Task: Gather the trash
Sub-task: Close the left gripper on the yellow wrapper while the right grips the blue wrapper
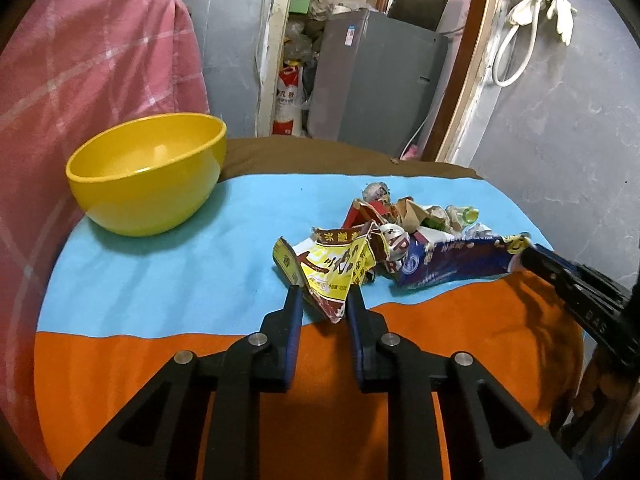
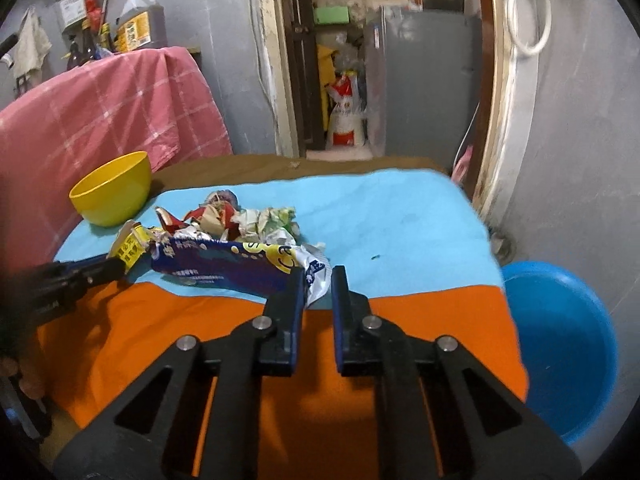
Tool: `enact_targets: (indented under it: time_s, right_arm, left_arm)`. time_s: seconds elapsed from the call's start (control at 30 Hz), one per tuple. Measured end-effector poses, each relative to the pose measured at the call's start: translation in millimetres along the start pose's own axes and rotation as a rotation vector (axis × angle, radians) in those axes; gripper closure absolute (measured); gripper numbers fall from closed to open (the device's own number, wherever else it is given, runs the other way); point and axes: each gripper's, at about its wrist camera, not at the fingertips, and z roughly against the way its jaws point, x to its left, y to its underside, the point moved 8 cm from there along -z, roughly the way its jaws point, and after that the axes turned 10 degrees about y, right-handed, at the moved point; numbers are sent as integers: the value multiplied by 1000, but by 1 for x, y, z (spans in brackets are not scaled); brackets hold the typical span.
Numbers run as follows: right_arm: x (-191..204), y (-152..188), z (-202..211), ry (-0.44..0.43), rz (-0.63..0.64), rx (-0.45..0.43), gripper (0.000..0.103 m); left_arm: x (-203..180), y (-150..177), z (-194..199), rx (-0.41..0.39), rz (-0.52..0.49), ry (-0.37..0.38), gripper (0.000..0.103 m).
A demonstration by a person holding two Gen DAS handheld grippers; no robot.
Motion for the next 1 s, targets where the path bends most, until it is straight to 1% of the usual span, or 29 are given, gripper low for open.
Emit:
enact_targets:
  time_s: [0.13,0.23,0.43,0.63,0.77,0.87,1.0]
  right_arm:
    - [5,-5,20,42,38,-67,88]
    - [5,-6,29,68,59,-99,88]
    - [9,-11,44,110,87,-146,88]
    - [11,-14,56,123,82,-190,89]
    - [13,-15,67,147,94,-217,89]
    - [11,-17,76,153,79,-243,89]
    - [4,-20,91,155,26,-293,89]
  left_arm:
    - [-4,1,4,-13,-3,-4,88]
    - [-7,0,5,-18,-2,-5,88]
    - [-10,-1,14,-45,-1,-5,89]
    - [-16,-1,25,-78,-12,-4,90]
    - [-20,0,33,-99,-18,-3,90]
    - [-24,-2,42,-131,-23,4,90]
    - [-34,-7,56,-198,-44,28,90]
